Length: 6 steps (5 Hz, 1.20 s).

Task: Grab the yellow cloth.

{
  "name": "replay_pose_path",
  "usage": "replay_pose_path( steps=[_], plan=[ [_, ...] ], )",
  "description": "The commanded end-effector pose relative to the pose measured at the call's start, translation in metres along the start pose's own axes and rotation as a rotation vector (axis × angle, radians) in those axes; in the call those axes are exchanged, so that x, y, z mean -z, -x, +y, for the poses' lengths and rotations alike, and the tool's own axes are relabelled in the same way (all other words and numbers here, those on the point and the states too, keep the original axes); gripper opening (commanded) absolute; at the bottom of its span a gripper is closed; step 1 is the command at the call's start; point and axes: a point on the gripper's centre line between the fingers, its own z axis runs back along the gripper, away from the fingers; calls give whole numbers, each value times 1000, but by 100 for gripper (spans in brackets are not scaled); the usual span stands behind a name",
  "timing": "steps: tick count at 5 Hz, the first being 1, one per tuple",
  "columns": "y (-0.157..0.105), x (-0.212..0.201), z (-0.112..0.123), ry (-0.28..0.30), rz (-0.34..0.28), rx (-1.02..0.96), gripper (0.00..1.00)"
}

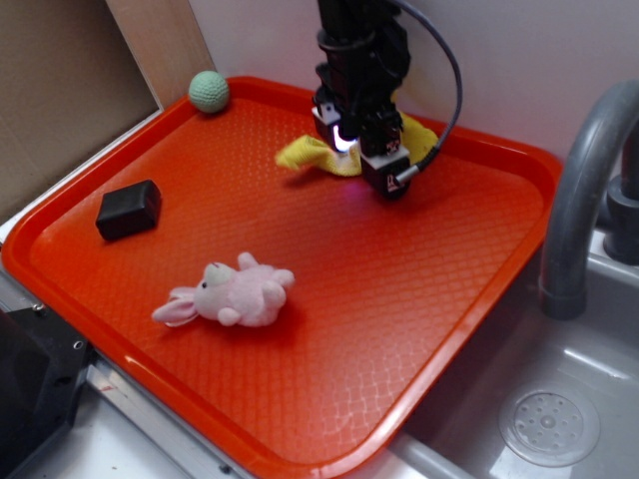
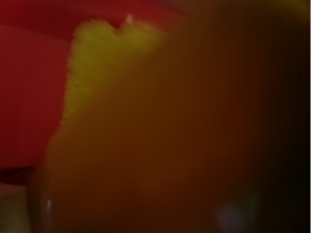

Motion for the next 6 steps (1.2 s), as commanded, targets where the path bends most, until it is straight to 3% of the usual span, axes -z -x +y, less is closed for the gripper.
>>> replay_pose_path(
  steps=[1, 2, 4, 5, 6],
  plan=[
    [17, 0, 22, 22, 39, -141, 0],
    [47, -33, 38, 39, -65, -207, 0],
    [87, -64, 57, 90, -175, -269, 0],
    [99, -79, 49, 93, -201, -226, 0],
    [77, -70, 34, -31, -261, -163, 100]
  ],
)
